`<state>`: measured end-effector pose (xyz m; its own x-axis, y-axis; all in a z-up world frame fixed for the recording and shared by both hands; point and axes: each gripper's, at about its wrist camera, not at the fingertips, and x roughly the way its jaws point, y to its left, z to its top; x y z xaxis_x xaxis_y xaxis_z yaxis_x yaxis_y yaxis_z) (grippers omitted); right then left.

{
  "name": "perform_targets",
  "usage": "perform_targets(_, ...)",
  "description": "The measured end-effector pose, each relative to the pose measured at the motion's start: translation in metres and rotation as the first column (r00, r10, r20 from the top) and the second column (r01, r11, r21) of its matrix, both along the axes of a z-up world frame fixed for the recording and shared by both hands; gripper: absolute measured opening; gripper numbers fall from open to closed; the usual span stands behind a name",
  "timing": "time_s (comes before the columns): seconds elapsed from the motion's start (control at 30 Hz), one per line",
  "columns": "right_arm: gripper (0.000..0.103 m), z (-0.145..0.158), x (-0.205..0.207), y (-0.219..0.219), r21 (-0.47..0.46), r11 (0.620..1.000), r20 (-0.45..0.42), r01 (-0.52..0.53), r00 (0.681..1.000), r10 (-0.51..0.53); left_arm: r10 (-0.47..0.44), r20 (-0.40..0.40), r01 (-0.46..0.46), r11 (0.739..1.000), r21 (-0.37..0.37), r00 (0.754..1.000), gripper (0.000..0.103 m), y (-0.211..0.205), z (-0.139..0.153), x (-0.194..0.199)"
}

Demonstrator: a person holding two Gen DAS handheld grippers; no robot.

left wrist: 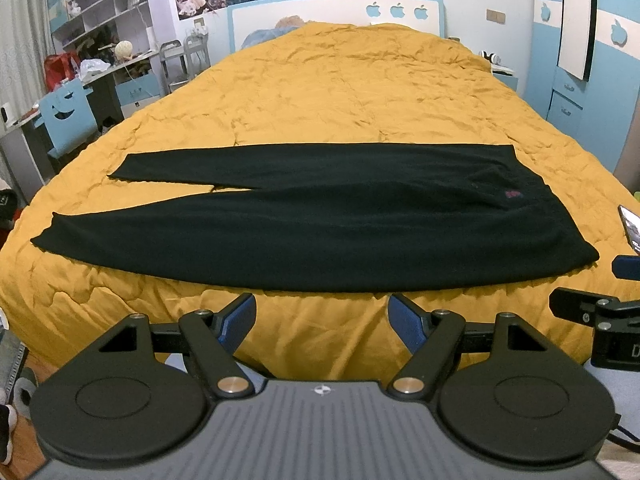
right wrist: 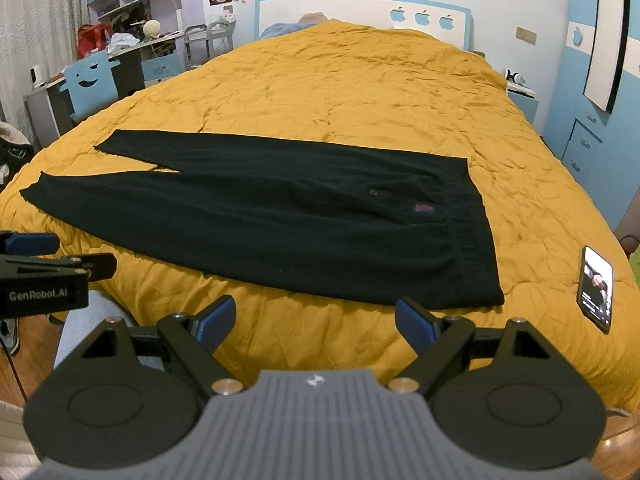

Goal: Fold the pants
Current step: 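Grasp the trouser hem with the left tool while the right tool grasps the waistband edge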

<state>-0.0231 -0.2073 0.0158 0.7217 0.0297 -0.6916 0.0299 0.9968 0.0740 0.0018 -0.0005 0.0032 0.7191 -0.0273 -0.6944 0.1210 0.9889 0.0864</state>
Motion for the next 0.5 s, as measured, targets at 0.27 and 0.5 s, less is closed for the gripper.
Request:
perform_targets(0.27, 0.083, 0.000, 0.007, -0.009, -0.078, 0.991, 0.154, -0.105, 0.981, 0.116, -0.035, 0.057, 0.033, 0.999, 0.041, 0.998, 0.079, 0.023, -0.002, 0.021)
perform_targets(0.5, 0.081, -0.027, 0.043, -0.030, -0.203, 0.961, 0.080, -0.191, 0.974, 0.210, -0.117, 0.098, 0.104, 0.986, 0.134, 0.988, 0.059, 0.060, -0.018, 0.051)
